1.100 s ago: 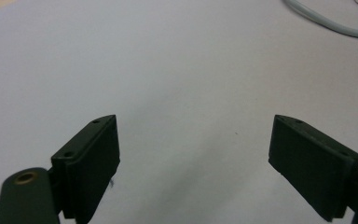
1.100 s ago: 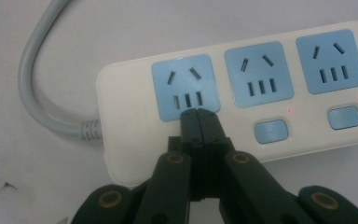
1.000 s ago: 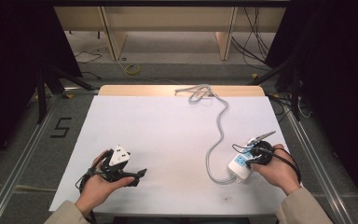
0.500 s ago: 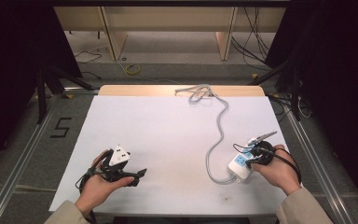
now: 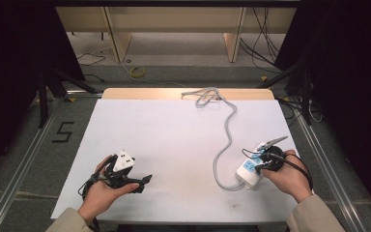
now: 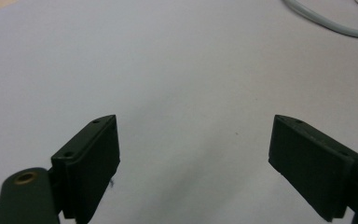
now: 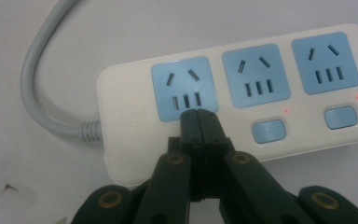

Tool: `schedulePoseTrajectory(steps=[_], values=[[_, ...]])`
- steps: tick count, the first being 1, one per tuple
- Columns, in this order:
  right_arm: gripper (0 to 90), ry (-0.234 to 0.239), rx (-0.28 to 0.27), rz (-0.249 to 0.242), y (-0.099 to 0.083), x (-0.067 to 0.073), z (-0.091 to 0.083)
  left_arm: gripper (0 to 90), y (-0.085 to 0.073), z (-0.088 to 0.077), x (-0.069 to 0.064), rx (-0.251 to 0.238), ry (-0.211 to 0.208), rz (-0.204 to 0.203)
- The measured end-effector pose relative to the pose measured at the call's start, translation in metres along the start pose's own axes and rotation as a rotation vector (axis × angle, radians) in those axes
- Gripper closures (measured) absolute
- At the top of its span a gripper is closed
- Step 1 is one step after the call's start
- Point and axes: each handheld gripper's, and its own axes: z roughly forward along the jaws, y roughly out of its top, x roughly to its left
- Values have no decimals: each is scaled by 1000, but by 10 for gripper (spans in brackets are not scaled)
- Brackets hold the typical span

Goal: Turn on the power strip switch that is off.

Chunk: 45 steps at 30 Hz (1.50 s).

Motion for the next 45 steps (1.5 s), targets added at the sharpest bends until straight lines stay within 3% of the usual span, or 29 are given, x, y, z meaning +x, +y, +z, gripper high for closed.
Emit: schedulePoseTrajectory(steps=[6, 15, 26, 37, 45], values=[[900, -6, -80, 10, 1, -1, -6, 158, 0, 0, 0, 0, 0, 1], [900, 2, -114, 15, -1, 0, -6, 158, 0, 0, 0, -1, 0, 0], [840, 21, -214, -34, 2, 10, -9, 158, 0, 0, 0, -1, -1, 2], [664, 42, -332, -105, 1, 27, -6, 158, 0, -1, 0, -4, 0, 2], [546, 94, -387, -154, 0, 39, 0, 158, 0, 0, -1, -4, -5, 5]])
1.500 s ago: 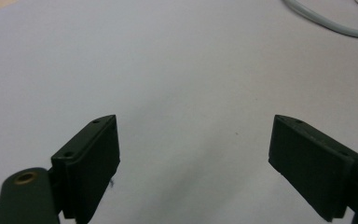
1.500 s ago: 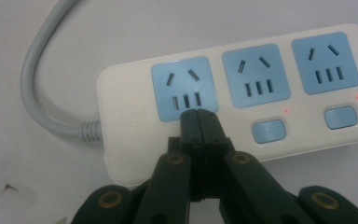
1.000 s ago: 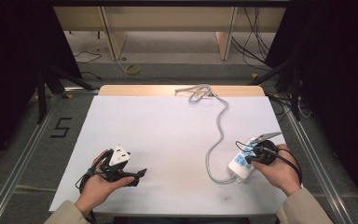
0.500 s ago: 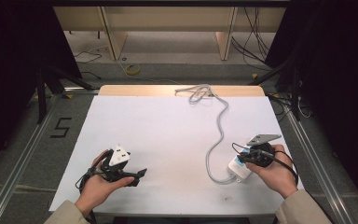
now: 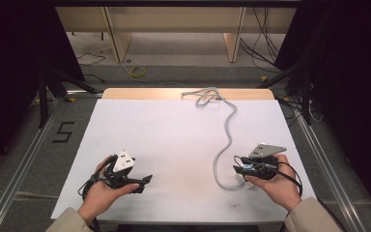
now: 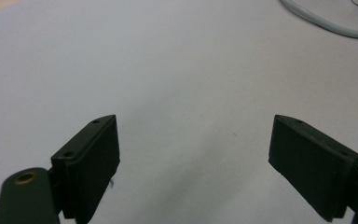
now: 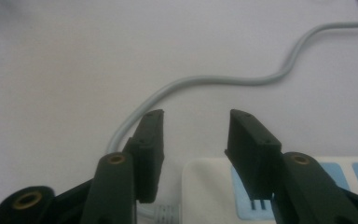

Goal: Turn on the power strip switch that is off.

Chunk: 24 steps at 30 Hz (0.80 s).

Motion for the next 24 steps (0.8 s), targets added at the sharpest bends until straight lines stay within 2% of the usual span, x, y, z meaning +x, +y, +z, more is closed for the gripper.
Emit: schedulePoseTrajectory(steps=[5, 11, 24], values=[[481, 46, -58, -15, 1, 8, 5, 157, 0, 0, -1, -1, -3, 0], [431, 97, -118, -7, 1, 15, 11, 157, 0, 0, -2, -3, -7, 1], [339, 166, -161, -27, 2, 34, 21, 157, 0, 0, -6, 0, -12, 17]])
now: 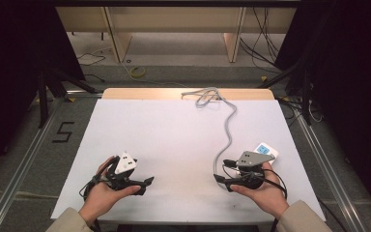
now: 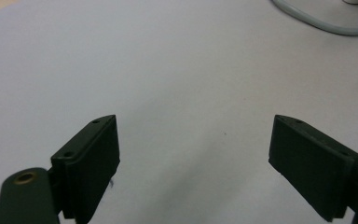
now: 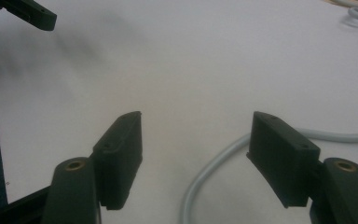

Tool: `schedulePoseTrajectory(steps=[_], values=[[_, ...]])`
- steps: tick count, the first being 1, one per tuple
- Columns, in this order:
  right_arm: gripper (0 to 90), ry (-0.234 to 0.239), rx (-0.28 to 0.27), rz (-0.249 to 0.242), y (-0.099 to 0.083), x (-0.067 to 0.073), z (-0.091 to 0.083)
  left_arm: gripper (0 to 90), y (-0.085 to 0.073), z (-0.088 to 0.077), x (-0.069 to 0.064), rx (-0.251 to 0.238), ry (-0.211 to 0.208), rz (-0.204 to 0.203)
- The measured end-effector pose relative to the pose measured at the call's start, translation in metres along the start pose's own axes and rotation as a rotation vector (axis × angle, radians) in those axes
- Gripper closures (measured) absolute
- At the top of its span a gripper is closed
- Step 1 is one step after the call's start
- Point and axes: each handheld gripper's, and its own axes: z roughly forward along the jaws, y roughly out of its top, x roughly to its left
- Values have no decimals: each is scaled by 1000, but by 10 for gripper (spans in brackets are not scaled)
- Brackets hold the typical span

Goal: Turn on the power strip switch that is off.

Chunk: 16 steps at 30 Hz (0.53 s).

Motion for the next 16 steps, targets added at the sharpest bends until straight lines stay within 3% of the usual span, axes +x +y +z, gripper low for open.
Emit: schedulePoseTrajectory(steps=[16], values=[[313, -10, -16, 14, -1, -1, 0, 156, 2, 2, -4, -1, -14, 8]])
